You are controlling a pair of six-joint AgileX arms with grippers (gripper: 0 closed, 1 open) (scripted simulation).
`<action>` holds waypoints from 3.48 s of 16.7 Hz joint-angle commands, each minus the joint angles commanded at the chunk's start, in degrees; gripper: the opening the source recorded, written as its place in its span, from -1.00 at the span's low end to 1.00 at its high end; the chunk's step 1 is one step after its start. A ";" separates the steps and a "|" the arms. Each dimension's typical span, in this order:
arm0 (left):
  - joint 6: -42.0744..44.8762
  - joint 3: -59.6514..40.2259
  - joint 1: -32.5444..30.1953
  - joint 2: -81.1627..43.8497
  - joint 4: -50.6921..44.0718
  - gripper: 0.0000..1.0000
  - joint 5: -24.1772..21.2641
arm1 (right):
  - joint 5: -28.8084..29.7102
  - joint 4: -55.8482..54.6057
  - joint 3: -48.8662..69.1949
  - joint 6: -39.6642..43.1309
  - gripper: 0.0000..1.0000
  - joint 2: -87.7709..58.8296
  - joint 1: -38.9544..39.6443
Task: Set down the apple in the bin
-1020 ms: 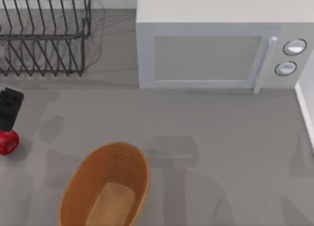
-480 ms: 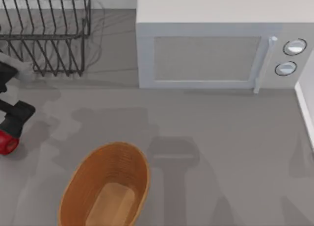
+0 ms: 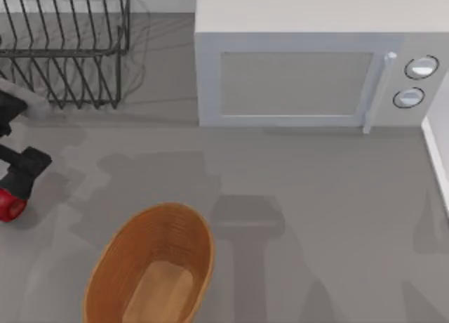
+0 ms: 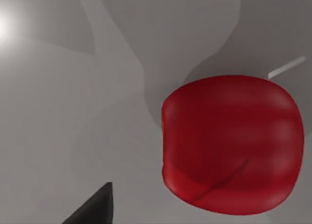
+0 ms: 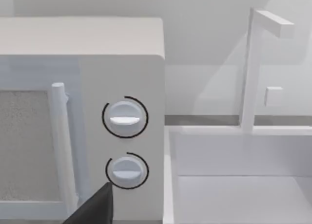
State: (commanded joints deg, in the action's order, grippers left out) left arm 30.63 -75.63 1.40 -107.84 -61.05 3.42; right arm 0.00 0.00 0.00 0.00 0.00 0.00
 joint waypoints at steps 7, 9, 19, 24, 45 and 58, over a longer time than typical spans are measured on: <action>0.90 8.14 0.87 -5.03 13.55 1.00 0.04 | 0.00 0.00 0.00 0.00 1.00 0.00 0.00; 0.96 8.63 0.92 -5.29 14.14 1.00 0.04 | 0.00 0.00 0.00 0.00 1.00 0.00 0.00; 0.96 8.63 0.92 -5.29 14.14 -0.21 0.04 | 0.00 0.00 0.00 0.00 1.00 0.00 0.00; 0.96 8.63 0.92 -5.29 14.14 -0.96 0.04 | 0.00 0.00 0.00 0.00 1.00 0.00 0.00; -0.22 -12.80 0.33 2.55 -16.42 -1.00 -1.69 | 0.00 0.00 0.00 0.00 1.00 0.00 0.00; -12.27 -15.68 -3.72 4.51 -19.58 -1.00 -1.41 | 0.00 0.00 0.00 0.00 1.00 0.00 0.00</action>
State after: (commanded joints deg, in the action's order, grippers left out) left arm 18.36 -91.31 -2.32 -103.33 -80.62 2.01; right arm 0.00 0.00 0.00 0.00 0.00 0.00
